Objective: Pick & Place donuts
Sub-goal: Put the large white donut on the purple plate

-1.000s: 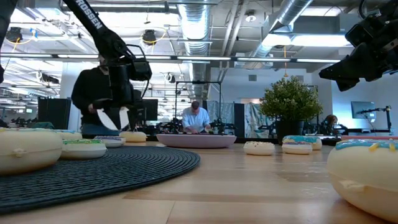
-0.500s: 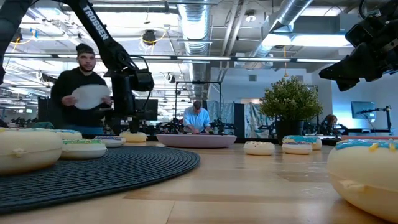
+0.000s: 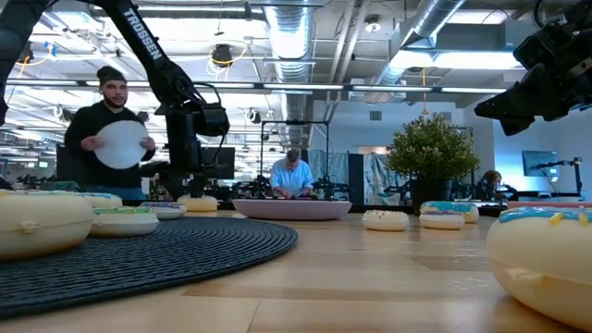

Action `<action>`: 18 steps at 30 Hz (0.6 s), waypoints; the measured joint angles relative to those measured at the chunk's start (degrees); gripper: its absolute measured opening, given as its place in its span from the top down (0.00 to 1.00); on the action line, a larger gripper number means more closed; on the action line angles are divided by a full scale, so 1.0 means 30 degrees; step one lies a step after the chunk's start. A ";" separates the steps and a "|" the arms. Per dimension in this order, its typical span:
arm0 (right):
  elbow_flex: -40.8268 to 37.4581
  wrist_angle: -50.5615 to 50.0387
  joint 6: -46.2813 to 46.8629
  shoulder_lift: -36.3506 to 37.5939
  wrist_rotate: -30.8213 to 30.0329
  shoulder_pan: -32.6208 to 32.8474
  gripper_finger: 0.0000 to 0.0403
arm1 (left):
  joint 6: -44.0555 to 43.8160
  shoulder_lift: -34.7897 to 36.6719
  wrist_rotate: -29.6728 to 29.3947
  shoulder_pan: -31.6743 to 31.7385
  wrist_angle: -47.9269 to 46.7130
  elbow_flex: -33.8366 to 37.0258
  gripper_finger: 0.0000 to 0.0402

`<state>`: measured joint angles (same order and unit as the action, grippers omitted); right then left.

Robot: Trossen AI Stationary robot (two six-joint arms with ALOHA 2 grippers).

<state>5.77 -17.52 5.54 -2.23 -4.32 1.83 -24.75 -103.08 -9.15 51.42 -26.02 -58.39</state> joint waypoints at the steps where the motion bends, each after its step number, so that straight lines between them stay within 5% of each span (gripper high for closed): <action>1: 0.0002 0.0005 0.0000 0.0004 0.0000 -0.0003 0.96 | -0.0002 -0.0004 -0.0002 0.0000 0.0000 0.0000 0.63; 18: 0.0004 0.0002 0.0000 0.0001 0.0000 0.0000 0.96 | 0.0005 0.0690 0.0124 -0.0174 -0.0091 0.0036 0.65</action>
<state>5.78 -17.51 5.54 -2.23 -4.32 1.83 -24.74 -101.00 -8.78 50.90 -26.29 -58.28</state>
